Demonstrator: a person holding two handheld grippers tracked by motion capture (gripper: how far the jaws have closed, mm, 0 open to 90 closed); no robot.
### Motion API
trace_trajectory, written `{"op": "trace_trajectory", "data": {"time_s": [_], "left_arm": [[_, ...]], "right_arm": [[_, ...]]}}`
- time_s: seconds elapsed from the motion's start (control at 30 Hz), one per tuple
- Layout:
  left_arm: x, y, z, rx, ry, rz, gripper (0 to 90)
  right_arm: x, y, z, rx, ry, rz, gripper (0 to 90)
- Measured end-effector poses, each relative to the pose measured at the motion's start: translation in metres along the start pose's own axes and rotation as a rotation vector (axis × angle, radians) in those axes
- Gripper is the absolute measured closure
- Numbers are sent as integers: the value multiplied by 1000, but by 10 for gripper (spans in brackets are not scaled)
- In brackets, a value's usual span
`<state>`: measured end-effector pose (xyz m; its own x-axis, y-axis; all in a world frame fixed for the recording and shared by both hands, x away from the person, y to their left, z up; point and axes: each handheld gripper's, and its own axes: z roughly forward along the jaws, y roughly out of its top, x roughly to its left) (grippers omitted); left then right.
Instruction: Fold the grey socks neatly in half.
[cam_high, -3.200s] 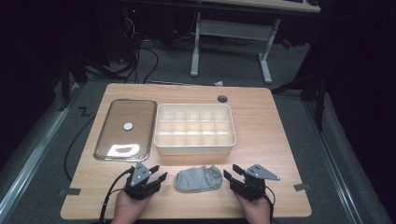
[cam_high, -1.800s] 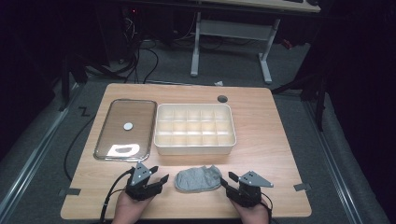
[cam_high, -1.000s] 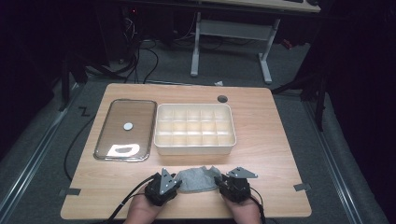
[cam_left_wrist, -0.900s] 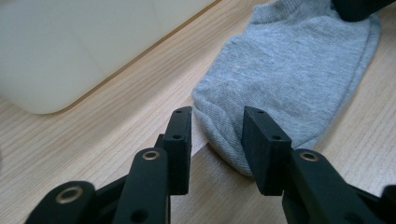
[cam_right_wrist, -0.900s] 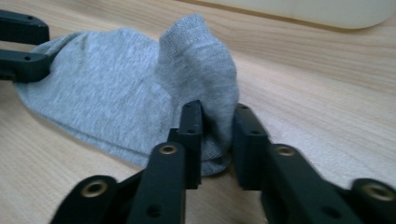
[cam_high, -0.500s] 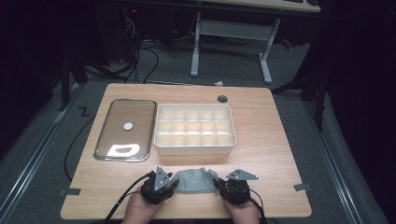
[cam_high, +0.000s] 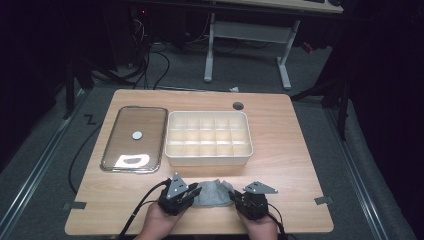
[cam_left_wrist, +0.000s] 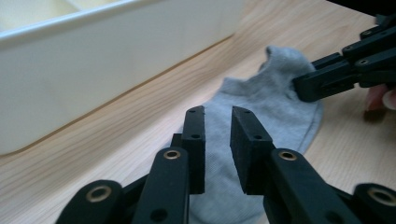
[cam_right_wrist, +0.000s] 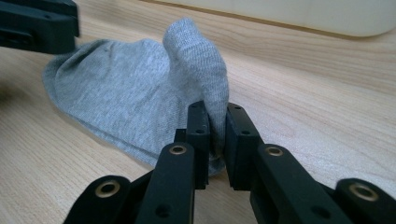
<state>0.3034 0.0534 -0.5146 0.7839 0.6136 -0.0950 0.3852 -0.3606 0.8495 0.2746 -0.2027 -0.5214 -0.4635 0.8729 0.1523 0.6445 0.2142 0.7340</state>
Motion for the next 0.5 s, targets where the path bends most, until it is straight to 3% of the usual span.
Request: {"op": "trace_trajectory", "data": {"time_s": [0.17,0.5], "left_arm": [[-9,7,17,27,-39,33,749],[-10,5,34,98,-15,63,744]], "right_arm": [[4,3,-1,-2,-9,-10,824],[9,4,-4,0,-18,-7,824]]}}
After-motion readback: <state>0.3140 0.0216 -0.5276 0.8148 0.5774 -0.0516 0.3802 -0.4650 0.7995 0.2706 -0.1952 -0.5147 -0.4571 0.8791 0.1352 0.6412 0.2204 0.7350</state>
